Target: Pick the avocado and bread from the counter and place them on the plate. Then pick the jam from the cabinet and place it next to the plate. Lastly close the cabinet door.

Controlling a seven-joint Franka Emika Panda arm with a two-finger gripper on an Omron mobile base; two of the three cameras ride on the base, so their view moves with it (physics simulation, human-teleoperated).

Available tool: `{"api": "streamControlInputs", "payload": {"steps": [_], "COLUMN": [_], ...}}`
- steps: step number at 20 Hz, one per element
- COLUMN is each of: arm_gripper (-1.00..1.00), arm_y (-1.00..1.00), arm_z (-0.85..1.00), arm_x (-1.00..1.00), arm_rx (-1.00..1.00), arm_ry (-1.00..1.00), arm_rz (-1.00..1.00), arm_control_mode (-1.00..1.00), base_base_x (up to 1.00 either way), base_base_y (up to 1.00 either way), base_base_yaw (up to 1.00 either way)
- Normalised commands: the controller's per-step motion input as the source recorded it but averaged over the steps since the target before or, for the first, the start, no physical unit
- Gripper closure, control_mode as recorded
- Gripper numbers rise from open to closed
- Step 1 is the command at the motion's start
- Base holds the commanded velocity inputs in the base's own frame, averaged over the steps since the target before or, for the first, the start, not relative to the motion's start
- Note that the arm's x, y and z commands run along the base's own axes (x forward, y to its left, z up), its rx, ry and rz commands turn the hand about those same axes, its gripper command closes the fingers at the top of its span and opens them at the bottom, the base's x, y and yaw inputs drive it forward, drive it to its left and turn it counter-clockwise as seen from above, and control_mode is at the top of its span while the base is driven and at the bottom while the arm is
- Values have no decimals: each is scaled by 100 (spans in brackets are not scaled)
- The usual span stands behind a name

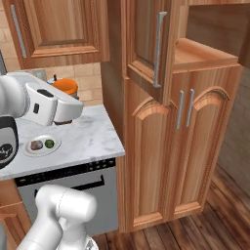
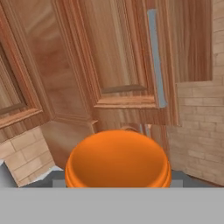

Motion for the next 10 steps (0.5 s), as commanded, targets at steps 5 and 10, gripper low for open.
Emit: {"api": "streamControlInputs", "payload": {"steps": [5,10], "arm_gripper": [100,100], "arm_y": [0,0], "arm_z": [0,0], "arm_x": [0,0], "arm_rx": [0,0], "arm_ry": [0,0], "arm_rz": [0,0], "arm_control_mode": [100,100], "base_base_x": [35,21], "base_base_y": [29,24], "base_base_yaw": [0,1]}}
